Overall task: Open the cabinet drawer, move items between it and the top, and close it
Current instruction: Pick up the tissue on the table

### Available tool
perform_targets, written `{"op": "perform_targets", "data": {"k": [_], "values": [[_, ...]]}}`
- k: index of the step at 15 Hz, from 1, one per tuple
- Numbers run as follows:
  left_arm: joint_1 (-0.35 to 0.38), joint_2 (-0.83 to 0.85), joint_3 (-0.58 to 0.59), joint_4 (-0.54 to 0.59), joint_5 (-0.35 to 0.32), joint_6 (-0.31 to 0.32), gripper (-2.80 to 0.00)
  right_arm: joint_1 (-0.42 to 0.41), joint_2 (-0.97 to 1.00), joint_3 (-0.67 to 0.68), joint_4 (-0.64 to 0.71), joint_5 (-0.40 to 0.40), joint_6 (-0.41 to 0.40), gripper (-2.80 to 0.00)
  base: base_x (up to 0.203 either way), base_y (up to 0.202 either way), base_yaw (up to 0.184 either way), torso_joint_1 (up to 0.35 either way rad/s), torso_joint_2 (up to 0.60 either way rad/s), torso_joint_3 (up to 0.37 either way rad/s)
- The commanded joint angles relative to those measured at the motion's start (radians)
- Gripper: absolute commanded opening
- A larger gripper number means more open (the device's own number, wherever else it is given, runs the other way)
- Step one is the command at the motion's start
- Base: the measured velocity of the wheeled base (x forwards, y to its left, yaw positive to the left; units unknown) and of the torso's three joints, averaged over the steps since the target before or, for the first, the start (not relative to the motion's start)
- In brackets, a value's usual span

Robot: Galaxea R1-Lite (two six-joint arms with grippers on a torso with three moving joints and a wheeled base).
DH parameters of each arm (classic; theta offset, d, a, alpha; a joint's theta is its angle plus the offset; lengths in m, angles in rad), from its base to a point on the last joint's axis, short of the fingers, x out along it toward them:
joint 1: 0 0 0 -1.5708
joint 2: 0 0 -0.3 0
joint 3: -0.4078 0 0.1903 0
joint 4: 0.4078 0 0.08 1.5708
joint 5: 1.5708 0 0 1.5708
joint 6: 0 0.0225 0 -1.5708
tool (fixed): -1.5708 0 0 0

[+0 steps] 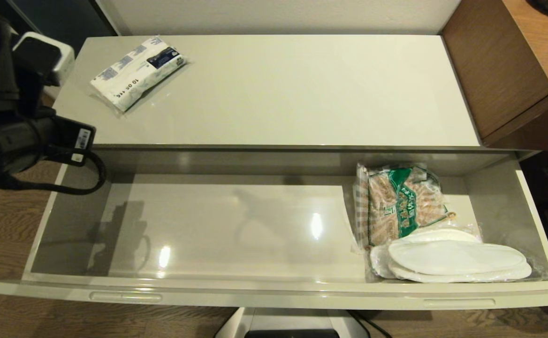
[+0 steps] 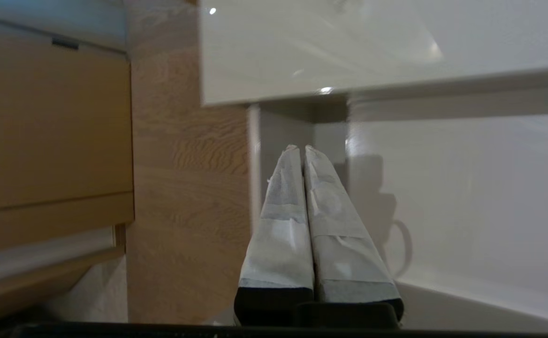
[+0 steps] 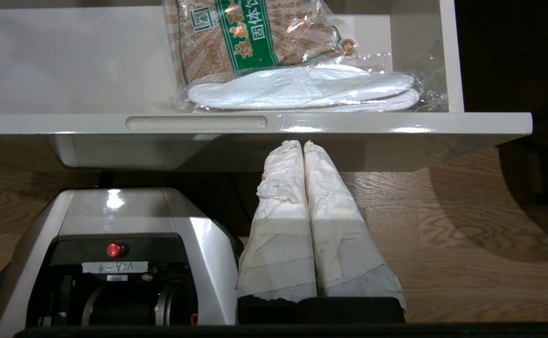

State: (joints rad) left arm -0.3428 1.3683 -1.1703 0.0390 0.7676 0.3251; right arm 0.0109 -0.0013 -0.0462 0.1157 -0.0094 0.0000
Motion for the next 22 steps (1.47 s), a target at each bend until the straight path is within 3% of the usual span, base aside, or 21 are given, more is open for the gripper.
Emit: {"op": "perform_targets", "data": {"k": [1,3,7,11,16,20,22], "values": [[0.019,-0.032,0.021,-0.004,-0.01,0.002,0.0,0.0,-0.022,0.0,0.001,0.0,0.0,-2.8,0.0,0.0,0.0,0.0,0.0,0.0],[0.036,0.034,-0.022,-0.015,-0.025,0.001,0.0,0.0,-0.022,0.0,0.001,0.0,0.0,-2.8,0.0,0.0,0.0,0.0,0.0,0.0],[0.053,0.305,-0.234,-0.055,-0.042,0.021,0.0,0.001,-0.022,0.0,0.001,0.0,0.0,-2.8,0.0,0.0,0.0,0.0,0.0,0.0],[0.054,0.494,-0.454,-0.069,-0.045,0.107,0.0,0.0,-0.022,0.0,0.001,0.0,0.0,-2.8,0.0,0.0,0.0,0.0,0.0,0.0],[0.078,0.612,-0.631,-0.07,-0.053,0.225,0.0,0.0,-0.023,0.0,0.001,0.0,0.0,-2.8,0.0,0.0,0.0,0.0,0.0,0.0],[0.126,0.67,-0.756,-0.072,-0.051,0.309,0.0,0.0,-0.022,0.0,0.001,0.0,0.0,-2.8,0.0,0.0,0.0,0.0,0.0,0.0],[0.14,0.675,-0.755,-0.094,-0.05,0.335,0.0,0.0,-0.022,0.0,0.001,0.0,0.0,-2.8,0.0,0.0,0.0,0.0,0.0,0.0]]}}
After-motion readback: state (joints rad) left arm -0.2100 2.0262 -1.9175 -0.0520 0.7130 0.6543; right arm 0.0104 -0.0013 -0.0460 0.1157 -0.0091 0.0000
